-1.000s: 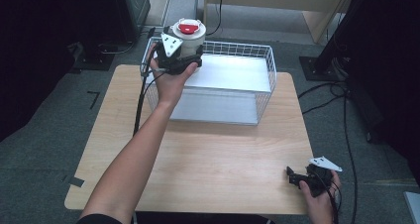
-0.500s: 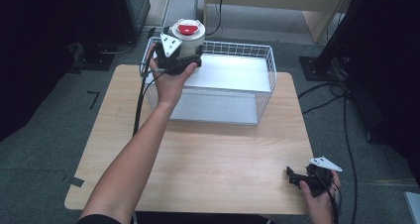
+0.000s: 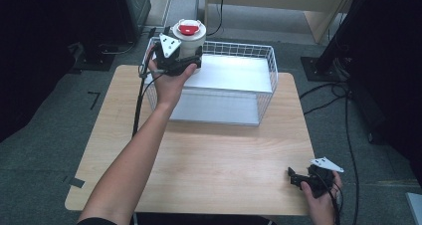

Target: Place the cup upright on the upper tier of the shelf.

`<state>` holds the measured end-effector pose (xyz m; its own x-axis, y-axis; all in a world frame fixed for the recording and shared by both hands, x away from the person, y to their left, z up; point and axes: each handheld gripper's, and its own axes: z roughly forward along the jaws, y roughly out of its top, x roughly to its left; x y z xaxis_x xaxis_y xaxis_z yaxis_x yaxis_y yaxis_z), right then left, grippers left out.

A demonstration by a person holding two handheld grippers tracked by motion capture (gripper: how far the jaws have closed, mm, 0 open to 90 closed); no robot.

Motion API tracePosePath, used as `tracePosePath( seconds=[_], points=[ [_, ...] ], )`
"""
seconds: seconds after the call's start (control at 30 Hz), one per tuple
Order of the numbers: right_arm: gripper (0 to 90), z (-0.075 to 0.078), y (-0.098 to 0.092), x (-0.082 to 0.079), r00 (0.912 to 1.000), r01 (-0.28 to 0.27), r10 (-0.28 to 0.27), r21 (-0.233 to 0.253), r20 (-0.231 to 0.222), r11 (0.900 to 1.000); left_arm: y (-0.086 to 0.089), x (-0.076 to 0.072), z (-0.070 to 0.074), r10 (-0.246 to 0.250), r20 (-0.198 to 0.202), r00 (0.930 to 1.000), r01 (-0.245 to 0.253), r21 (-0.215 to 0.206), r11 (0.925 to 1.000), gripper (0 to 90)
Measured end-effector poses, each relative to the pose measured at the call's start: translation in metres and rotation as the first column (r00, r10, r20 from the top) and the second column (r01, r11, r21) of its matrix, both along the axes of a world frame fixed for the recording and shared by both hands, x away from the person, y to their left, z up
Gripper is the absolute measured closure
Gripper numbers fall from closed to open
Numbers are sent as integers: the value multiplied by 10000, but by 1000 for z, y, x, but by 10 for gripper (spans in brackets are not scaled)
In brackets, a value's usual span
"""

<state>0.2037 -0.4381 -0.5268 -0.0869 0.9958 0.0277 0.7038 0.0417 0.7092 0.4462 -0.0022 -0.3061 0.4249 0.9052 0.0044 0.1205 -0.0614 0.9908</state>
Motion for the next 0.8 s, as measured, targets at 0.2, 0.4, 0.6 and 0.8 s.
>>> tracePosePath(
  seconds=[0.2,0.4,0.6,0.8],
  points=[
    [0,0,0,0,10000,2,-2,0,-1,10000,0,0,-1,-62,-68,10000,62,-26,10000,96],
    [0,0,0,0,10000,2,-2,-5,4,10000,2,-1,-2,-95,-191,9998,95,0,10000,71],
    [0,0,0,0,10000,-2,2,-5,3,10000,6,-5,-5,-105,-218,9997,105,-28,9999,41],
    [0,0,0,0,10000,-1,1,-9,5,10000,10,-11,-6,-122,-141,9998,121,-59,9999,40]
  ],
)
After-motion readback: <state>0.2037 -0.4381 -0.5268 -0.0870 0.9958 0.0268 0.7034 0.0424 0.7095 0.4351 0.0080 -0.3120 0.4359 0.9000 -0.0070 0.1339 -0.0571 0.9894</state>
